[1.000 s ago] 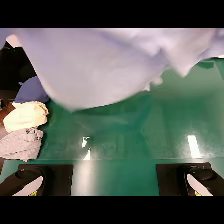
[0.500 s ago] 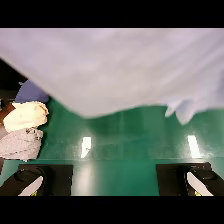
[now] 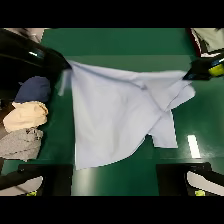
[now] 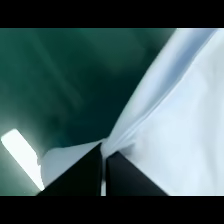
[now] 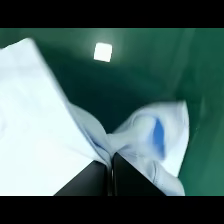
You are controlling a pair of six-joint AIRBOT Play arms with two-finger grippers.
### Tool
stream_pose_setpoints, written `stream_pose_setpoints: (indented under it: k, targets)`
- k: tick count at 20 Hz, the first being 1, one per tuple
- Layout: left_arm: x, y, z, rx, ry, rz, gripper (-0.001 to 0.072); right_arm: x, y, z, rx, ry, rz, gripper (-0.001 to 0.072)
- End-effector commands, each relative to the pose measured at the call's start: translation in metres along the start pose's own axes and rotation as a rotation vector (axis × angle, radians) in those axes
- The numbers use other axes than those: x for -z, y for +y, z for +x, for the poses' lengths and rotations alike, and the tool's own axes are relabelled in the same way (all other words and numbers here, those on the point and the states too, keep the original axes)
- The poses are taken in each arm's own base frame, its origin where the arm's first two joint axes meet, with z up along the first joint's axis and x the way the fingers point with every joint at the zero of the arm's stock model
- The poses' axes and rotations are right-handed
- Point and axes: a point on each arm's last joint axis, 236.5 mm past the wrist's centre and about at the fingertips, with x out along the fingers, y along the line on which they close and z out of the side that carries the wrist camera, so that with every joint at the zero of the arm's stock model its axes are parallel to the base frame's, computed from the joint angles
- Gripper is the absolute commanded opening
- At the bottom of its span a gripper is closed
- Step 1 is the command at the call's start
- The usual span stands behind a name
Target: Fold the shirts.
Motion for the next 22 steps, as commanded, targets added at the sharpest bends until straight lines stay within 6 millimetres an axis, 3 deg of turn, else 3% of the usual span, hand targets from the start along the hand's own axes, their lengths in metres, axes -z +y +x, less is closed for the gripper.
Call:
stream_pose_setpoints:
  k: [1, 3, 5, 6, 7, 8, 10, 11, 12, 15, 18, 19, 22]
  targets:
    - [0.038, 0.050, 0.112, 0.005, 0.163, -0.105, 0.0022, -0.004, -0.025, 0.087, -0.043, 0.068, 0.111, 0.0011]
    - [0.037, 0.067, 0.135, -0.027, 0.148, -0.175, 0.0047, -0.025, -0.036, 0.105, -0.031, -0.001, 0.132, 0.0012]
    - [0.027, 0.079, 0.134, -0.059, 0.102, -0.202, 0.0556, -0.046, -0.038, 0.104, -0.025, -0.073, 0.129, 0.0023]
    - [0.022, 0.086, 0.126, -0.073, 0.090, -0.217, 0.0570, -0.057, -0.038, 0.098, -0.022, -0.111, 0.122, 0.0182]
    - [0.018, 0.094, 0.114, -0.084, 0.087, -0.225, 0.0570, -0.068, -0.038, 0.088, -0.020, -0.152, 0.117, 0.0465]
    - [0.016, 0.102, 0.100, -0.092, 0.089, -0.248, 0.0570, -0.076, -0.037, 0.077, -0.019, -0.177, 0.110, 0.0508]
    - [0.019, 0.118, 0.063, -0.102, 0.117, -0.292, 0.0541, -0.081, -0.034, 0.051, -0.020, -0.183, 0.092, 0.0505]
    - [0.026, 0.124, 0.046, -0.108, 0.130, -0.315, 0.0482, -0.077, -0.033, 0.041, -0.019, -0.167, 0.065, 0.0471]
    - [0.036, 0.130, 0.031, -0.116, 0.142, -0.340, 0.0480, -0.069, -0.030, 0.033, -0.019, -0.140, 0.035, 0.0381]
    - [0.079, 0.134, 0.009, -0.132, 0.178, -0.427, 0.0480, -0.043, -0.022, 0.020, -0.023, -0.096, -0.010, 0.0359]
    - [0.156, 0.101, 0.017, -0.097, 0.267, -0.510, 0.0480, -0.018, -0.018, 0.017, -0.021, -0.107, 0.002, 0.0343]
    - [0.182, 0.083, 0.023, -0.067, 0.290, -0.543, 0.0480, -0.011, -0.018, 0.017, -0.021, -0.113, 0.005, 0.0298]
    - [0.248, 0.021, 0.042, 0.074, 0.331, -0.657, 0.0480, 0.003, -0.020, 0.023, -0.015, -0.138, 0.019, 0.0298]
